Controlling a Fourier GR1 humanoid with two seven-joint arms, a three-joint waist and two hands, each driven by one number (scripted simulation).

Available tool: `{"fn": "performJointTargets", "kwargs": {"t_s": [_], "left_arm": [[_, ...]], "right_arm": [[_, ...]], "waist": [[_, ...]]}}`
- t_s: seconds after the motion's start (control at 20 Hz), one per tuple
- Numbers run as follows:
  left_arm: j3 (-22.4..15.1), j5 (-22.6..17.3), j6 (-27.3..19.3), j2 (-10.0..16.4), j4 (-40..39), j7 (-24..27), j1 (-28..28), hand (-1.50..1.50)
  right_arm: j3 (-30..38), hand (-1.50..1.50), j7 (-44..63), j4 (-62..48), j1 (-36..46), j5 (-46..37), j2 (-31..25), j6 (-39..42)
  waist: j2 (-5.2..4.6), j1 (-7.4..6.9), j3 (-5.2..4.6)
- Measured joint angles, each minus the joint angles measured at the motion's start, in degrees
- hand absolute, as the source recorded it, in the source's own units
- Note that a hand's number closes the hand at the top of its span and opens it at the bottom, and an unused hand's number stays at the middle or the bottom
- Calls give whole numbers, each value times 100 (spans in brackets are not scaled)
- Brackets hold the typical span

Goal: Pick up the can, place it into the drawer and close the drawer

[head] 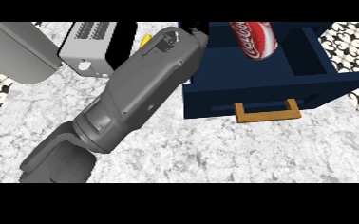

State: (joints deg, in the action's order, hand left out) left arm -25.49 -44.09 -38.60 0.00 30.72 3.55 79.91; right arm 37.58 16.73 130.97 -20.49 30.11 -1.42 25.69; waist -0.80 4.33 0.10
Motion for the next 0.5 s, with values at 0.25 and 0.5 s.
{"fn": "performJointTargets", "kwargs": {"t_s": [0.25, 0.5], "left_arm": [[-385, -260, -170, 0, -176, 101, 22, -150], [-631, -498, -430, 1, -340, 159, 64, -150]], "right_arm": [[-27, -150, 114, -39, 133, 11, -89, -52], [0, -150, 162, -106, 287, 35, -175, -124]], "waist": [[-15, 49, 1], [-29, 84, 2]]}}
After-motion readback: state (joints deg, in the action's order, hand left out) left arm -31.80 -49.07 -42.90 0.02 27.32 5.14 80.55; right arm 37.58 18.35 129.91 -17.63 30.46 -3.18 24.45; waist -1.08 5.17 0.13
